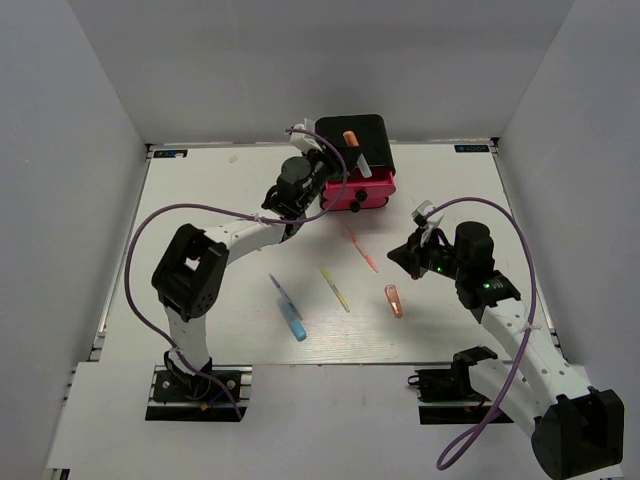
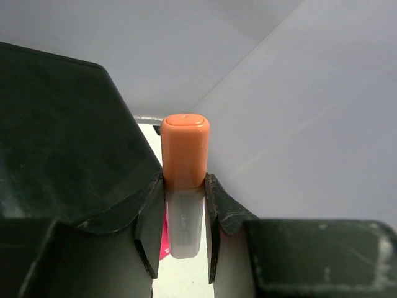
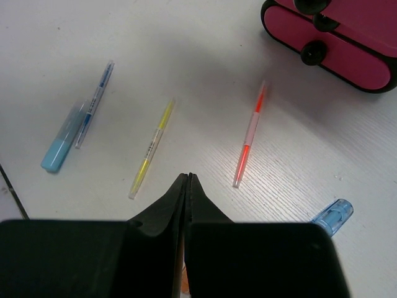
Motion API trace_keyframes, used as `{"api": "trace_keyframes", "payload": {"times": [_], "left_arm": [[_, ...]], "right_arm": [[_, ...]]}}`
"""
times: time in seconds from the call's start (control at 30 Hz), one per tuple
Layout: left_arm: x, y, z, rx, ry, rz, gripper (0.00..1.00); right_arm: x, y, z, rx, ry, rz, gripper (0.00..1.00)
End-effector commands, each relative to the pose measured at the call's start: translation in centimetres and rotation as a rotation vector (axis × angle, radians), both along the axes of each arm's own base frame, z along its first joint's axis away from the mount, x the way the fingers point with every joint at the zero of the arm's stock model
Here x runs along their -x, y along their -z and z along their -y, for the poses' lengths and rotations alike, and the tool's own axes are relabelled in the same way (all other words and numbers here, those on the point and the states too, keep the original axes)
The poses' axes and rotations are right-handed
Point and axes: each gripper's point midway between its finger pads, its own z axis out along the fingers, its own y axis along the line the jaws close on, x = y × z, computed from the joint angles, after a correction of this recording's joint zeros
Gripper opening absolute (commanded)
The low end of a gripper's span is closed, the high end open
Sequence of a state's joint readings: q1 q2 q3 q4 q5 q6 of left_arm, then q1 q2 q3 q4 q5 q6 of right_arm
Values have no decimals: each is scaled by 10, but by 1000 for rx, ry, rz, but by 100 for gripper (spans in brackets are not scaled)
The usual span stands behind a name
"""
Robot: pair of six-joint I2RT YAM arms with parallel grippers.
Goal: Sort the stationery into containers
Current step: Place the stationery into the container
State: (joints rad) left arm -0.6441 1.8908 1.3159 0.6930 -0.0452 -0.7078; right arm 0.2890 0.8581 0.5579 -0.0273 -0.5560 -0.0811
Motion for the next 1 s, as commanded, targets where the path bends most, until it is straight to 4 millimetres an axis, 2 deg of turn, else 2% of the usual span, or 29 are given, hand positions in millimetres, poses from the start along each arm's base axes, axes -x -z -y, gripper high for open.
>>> {"api": "trace_keyframes", "payload": {"times": [0.0,0.13,0.17,0.23,0.33,0.37,0.4,0.47,0.5,0.53,0.63,0.77,0.8,0.9,0.97], "left_arm": [[-4,-14,2,42,-32,38,11],[-9,2,14,15,-37,31,12],[-11,2,12,1,-57,40,12],[-13,19,17,-24,-61,21,14],[-13,24,24,-65,-55,26,22],[-13,27,24,-71,-55,20,26],[-9,27,28,-81,-46,26,42],[-8,26,26,-89,-57,31,57],[-4,18,27,-91,-60,50,67],[-4,17,27,-91,-60,50,69],[0,-2,20,-96,-74,79,79],[4,-35,7,-76,-115,130,81],[6,-38,3,-82,-126,136,82],[15,-64,-16,-67,-180,170,82],[21,-63,-28,-106,-203,162,83]], "right_arm": [[-3,-7,0,-9,1,34,0],[-6,-8,1,-2,12,41,0],[-6,-8,2,-2,15,41,0],[-6,-7,2,-3,21,38,0],[-7,-9,3,-4,27,43,0],[-7,-8,3,-4,28,39,0],[-7,-8,4,-2,30,42,0],[-7,-7,4,0,29,43,0],[-7,-8,4,1,30,48,0],[-6,-7,3,1,27,46,0],[-6,-6,3,0,23,39,0],[-6,-5,3,7,10,48,0],[-6,-5,2,10,6,52,0],[-7,-7,3,20,2,70,0],[-7,-8,3,22,-1,80,1]]}}
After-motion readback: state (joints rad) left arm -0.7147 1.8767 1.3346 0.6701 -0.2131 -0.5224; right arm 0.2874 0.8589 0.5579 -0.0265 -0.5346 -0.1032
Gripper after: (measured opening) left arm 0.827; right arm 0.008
